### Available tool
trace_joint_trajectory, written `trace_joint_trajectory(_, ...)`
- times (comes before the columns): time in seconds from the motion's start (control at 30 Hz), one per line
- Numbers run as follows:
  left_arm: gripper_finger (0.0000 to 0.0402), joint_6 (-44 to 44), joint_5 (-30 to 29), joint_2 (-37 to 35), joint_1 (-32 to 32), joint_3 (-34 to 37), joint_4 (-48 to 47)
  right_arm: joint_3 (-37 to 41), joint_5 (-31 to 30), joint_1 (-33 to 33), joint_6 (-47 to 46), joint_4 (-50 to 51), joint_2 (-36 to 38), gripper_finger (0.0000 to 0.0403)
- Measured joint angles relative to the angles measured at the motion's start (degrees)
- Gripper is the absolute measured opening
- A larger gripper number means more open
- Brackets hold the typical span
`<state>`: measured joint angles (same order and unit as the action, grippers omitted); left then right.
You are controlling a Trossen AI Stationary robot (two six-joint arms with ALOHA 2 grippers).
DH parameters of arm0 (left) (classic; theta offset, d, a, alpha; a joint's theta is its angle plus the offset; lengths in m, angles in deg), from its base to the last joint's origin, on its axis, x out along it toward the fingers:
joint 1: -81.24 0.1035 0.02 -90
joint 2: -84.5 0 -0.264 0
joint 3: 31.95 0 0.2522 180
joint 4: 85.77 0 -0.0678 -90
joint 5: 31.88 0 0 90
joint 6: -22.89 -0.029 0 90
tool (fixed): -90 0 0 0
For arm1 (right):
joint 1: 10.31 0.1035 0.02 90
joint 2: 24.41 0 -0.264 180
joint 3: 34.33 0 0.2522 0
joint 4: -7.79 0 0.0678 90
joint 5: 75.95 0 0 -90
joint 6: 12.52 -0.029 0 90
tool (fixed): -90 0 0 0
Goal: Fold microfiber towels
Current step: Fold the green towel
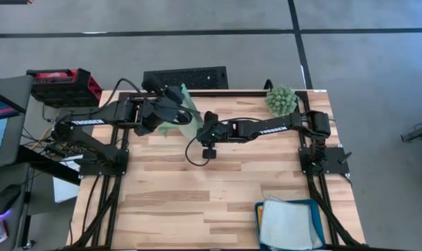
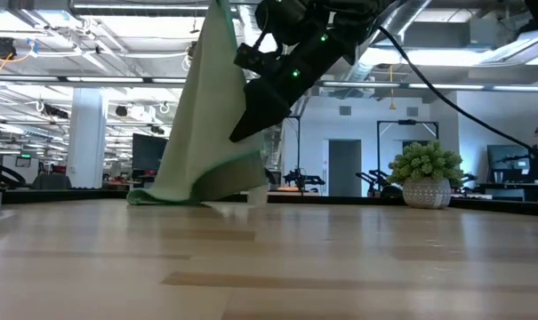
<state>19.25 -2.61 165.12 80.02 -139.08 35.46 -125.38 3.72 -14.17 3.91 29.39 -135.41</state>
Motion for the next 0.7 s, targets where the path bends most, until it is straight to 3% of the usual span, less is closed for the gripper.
trace_joint_trajectory(0.17,0.0,-1.3,0.0,0.0,-0.3,-1.4,0.0,0.0,0.0,0.1,0.0,-0.1,0.0,0.0101)
trace_joint_trajectory(0.33,0.0,-1.3,-0.1,0.0,-0.3,-1.5,-0.2,0.0,-0.4,0.4,0.1,1.7,0.0,0.0017)
trace_joint_trajectory(0.47,0.0,-1.3,-0.2,0.0,-0.3,-1.4,-0.6,0.0,-2.9,2.1,2.1,3.5,0.2,0.0013)
trace_joint_trajectory(0.7,0.0,-0.2,-2.6,0.0,-0.3,-1.4,-1.6,0.0,-6.5,5.2,1.6,15.1,5.6,0.0005)
